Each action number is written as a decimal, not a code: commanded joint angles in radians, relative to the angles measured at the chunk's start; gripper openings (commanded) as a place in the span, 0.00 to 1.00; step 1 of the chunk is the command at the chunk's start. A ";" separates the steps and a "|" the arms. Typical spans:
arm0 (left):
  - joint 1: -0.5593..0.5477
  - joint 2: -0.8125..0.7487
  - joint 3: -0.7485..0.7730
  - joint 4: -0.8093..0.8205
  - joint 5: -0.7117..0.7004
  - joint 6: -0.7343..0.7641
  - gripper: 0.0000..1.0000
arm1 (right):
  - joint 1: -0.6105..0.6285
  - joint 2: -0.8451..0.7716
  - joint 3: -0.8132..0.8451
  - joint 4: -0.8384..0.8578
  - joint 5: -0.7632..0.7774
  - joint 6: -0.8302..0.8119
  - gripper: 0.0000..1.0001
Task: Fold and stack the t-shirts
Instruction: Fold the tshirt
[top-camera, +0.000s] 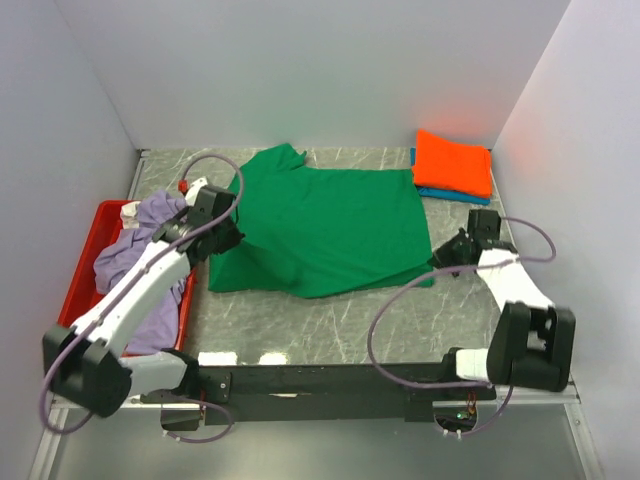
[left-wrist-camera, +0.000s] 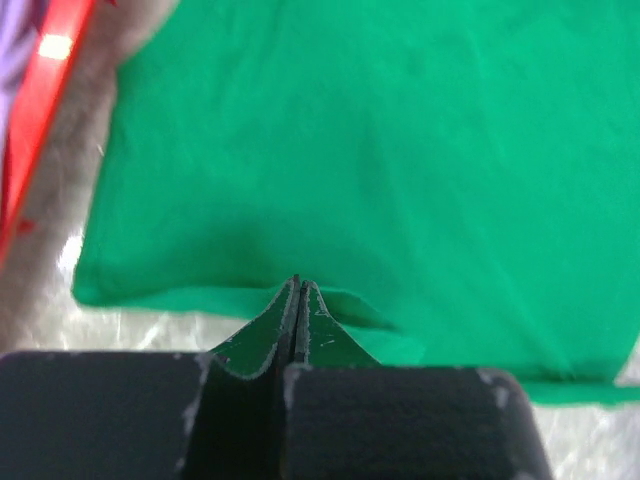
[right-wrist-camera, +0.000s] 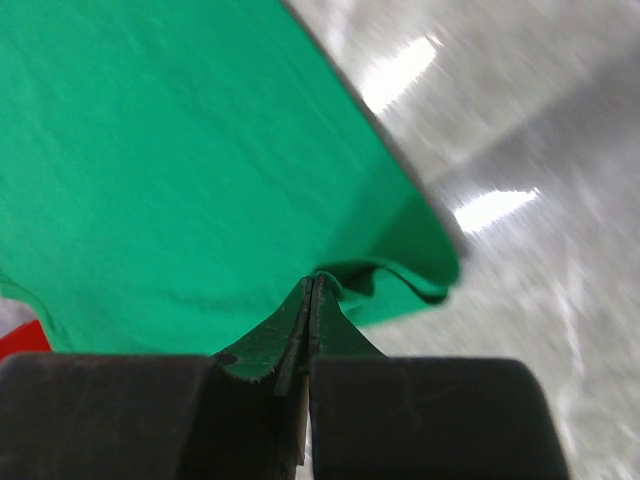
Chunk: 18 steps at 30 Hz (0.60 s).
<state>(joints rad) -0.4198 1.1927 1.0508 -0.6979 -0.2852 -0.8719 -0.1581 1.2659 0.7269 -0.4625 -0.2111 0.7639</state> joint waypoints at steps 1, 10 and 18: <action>0.048 0.060 0.070 0.073 -0.005 0.048 0.00 | 0.015 0.107 0.097 0.099 -0.033 -0.028 0.00; 0.164 0.241 0.202 0.126 0.017 0.099 0.00 | 0.028 0.294 0.259 0.160 -0.065 -0.043 0.00; 0.173 0.410 0.342 0.138 0.043 0.136 0.00 | 0.026 0.334 0.299 0.170 -0.057 -0.060 0.00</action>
<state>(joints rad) -0.2489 1.5753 1.3338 -0.5903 -0.2653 -0.7719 -0.1371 1.5925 0.9874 -0.3260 -0.2775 0.7265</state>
